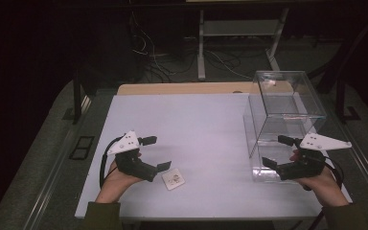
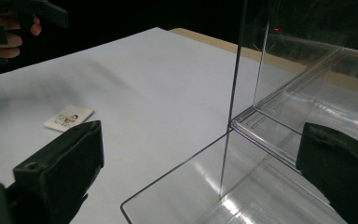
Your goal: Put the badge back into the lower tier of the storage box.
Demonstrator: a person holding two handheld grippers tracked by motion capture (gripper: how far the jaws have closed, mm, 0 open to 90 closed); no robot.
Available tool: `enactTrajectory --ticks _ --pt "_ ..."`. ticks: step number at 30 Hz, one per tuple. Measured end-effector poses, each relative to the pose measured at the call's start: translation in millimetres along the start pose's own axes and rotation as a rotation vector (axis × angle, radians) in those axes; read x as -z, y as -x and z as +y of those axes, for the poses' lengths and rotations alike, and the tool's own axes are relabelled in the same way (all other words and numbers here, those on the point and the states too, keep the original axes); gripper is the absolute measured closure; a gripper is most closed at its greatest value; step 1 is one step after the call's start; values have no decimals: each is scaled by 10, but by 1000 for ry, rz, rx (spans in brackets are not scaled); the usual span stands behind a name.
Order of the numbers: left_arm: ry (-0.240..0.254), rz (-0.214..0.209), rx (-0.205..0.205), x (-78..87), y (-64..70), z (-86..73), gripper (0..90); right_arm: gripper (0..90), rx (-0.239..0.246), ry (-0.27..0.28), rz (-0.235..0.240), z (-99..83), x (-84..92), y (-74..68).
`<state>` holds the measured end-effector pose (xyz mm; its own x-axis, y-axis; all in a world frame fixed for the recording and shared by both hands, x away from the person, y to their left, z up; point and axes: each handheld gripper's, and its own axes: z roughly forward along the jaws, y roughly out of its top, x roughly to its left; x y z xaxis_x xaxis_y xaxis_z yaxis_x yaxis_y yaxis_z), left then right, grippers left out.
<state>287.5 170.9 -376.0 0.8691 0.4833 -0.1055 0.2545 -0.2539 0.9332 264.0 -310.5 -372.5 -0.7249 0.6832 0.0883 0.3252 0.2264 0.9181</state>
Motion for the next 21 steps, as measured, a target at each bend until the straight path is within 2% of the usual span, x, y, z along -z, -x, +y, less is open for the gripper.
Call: enactTrajectory --ticks 8,16,21 --pt "11 3 10 16 15 -33 0 4 1 -2 13 16 -5 9" --pt "17 3 5 36 5 -69 0 4 10 -14 3 37 -9 -11" --pt "15 7 16 26 -23 -113 0 4 6 -18 5 59 -15 -22"
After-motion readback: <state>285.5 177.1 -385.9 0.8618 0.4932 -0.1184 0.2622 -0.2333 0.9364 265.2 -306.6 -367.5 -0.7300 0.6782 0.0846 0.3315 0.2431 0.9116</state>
